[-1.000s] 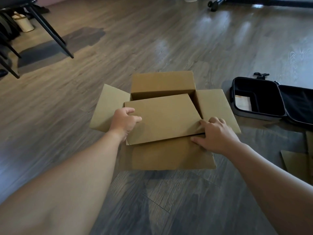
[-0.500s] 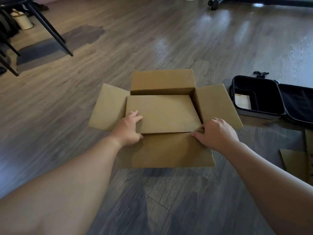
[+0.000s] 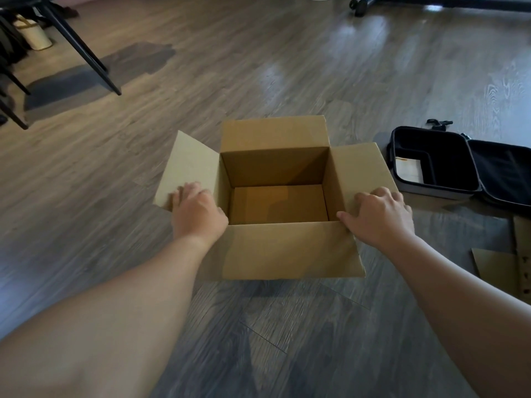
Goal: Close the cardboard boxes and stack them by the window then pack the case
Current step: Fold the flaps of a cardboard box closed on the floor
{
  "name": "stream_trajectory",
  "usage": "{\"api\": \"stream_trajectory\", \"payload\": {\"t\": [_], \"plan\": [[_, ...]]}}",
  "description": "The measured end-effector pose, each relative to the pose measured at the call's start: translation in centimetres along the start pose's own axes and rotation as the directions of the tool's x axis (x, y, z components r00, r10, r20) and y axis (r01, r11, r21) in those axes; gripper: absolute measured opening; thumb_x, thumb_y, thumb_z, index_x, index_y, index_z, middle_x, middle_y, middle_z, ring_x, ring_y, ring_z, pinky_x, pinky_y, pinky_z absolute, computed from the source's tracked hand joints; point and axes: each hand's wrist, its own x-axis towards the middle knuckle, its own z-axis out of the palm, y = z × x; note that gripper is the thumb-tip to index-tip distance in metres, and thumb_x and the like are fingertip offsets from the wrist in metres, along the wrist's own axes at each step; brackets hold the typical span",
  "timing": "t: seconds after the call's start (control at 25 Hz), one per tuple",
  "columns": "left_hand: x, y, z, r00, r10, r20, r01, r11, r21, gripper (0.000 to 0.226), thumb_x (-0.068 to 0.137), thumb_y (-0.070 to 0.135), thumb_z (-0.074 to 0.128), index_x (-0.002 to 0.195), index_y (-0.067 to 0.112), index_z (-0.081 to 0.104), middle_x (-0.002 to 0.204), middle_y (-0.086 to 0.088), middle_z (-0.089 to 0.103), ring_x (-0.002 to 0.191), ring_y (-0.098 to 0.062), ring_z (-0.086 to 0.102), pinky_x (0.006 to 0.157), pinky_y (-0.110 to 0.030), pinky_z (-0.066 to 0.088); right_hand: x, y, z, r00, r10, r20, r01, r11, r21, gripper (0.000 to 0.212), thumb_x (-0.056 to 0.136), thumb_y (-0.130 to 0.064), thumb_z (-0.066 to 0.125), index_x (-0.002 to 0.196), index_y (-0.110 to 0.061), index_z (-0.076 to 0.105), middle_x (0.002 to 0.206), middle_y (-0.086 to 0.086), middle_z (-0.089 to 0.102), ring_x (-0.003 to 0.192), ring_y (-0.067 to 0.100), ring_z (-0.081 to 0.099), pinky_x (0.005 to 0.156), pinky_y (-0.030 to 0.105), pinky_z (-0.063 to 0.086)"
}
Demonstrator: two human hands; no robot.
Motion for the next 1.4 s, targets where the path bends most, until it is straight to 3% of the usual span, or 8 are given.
{"api": "stream_trajectory", "payload": {"t": [0.12, 0.24, 0.48, 0.68, 0.84, 1.0, 1.16, 1.4], "plan": [[-0.2, -1.6, -0.7, 0.975, -0.221, -0.019, 0.222, 0.975, 0.016, 0.07, 0.08, 0.026, 0.065, 0.14, -0.001, 0.042, 0.16, -0.024, 0.022, 0.15, -0.037, 0.011, 0.121, -0.05, 0.003, 0.2, 1.3, 0.1, 0.976, 0.202, 0.076, -0.203, 0.979, 0.014, 0.066, 0.081, -0.073, 0.053, 0.125, -0.025, 0.054, 0.142, 0.021, 0.042, 0.129, 0.044, 0.038, 0.101, 0.056, 0.037], [-0.7, -1.9, -1.0, 0.922, -0.38, 0.075, 0.386, 0.916, -0.11, 0.081, 0.085, 0.022, 0.063, 0.146, -0.012, 0.024, 0.158, -0.034, 0.015, 0.149, -0.045, 0.009, 0.121, -0.049, 0.013, -0.1, 1.8, -0.1, 0.952, 0.279, 0.126, -0.291, 0.952, 0.093, 0.07, 0.082, -0.072, 0.057, 0.127, -0.018, 0.052, 0.136, 0.021, 0.048, 0.123, 0.043, 0.046, 0.097, 0.052, 0.042], [-0.6, -1.0, -2.4, 0.939, -0.344, -0.029, 0.32, 0.898, -0.303, 0.059, 0.086, 0.012, 0.057, 0.136, -0.012, 0.038, 0.149, -0.029, 0.036, 0.14, -0.04, 0.029, 0.11, -0.047, 0.035, -0.5, 0.8, -2.0, 0.968, 0.215, -0.131, -0.19, 0.965, 0.179, 0.052, 0.089, -0.049, 0.06, 0.116, -0.005, 0.059, 0.13, 0.019, 0.054, 0.12, 0.041, 0.047, 0.097, 0.05, 0.044], [-0.1, 0.4, -3.1, 0.96, -0.219, -0.174, 0.139, 0.912, -0.385, 0.05, 0.086, 0.01, 0.057, 0.133, -0.006, 0.046, 0.139, -0.022, 0.048, 0.126, -0.037, 0.047, 0.093, -0.039, 0.045, 0.1, -1.0, -4.0, 0.954, 0.013, -0.299, 0.097, 0.931, 0.352, 0.048, 0.09, -0.036, 0.057, 0.129, -0.008, 0.056, 0.137, 0.006, 0.054, 0.121, 0.035, 0.052, 0.095, 0.047, 0.047], [-0.5, 1.9, -2.6, 0.988, -0.009, -0.152, -0.066, 0.872, -0.485, 0.061, 0.091, 0.02, 0.064, 0.145, 0.012, 0.038, 0.132, -0.014, 0.056, 0.11, -0.027, 0.061, 0.077, -0.03, 0.051, -0.7, -2.3, -3.4, 0.958, -0.18, -0.224, 0.261, 0.87, 0.419, 0.073, 0.091, -0.037, 0.059, 0.155, -0.028, 0.025, 0.138, 0.0, 0.06, 0.114, 0.029, 0.06, 0.086, 0.041, 0.05], [-1.4, 2.6, -0.2, 0.978, 0.129, 0.165, -0.019, 0.84, -0.542, 0.056, 0.1, 0.052, 0.044, 0.147, 0.024, 0.037, 0.135, -0.002, 0.06, 0.118, -0.024, 0.059, 0.092, -0.04, 0.051, -0.9, -2.4, -1.0, 0.95, -0.312, -0.029, 0.3, 0.876, 0.378, 0.038, 0.099, -0.041, 0.05, 0.136, -0.032, 0.049, 0.116, -0.002, 0.067, 0.098, 0.026, 0.063, 0.072, 0.034, 0.042], [-1.6, 0.7, 1.5, 0.945, 0.093, 0.314, 0.053, 0.902, -0.429, 0.038, 0.101, 0.015, 0.041, 0.138, 0.014, 0.052, 0.141, -0.004, 0.058, 0.129, -0.029, 0.051, 0.096, -0.034, 0.039, -1.3, -0.1, 0.6, 0.924, -0.342, 0.174, 0.291, 0.92, 0.261, 0.054, 0.093, -0.012, 0.036, 0.138, -0.039, 0.049, 0.136, -0.008, 0.058, 0.119, 0.025, 0.056, 0.092, 0.042, 0.048], [-1.4, -0.5, 0.7, 0.944, 0.035, 0.328, 0.12, 0.89, -0.44, 0.071, 0.073, -0.008, 0.048, 0.139, 0.018, 0.055, 0.135, 0.01, 0.063, 0.128, -0.019, 0.055, 0.1, -0.034, 0.048, -1.1, 2.7, 0.7, 0.884, -0.425, 0.195, 0.371, 0.891, 0.261, 0.076, 0.085, 0.0, 0.045, 0.148, -0.044, 0.041, 0.15, -0.025, 0.043, 0.128, 0.018, 0.054, 0.102, 0.031, 0.045]]}}
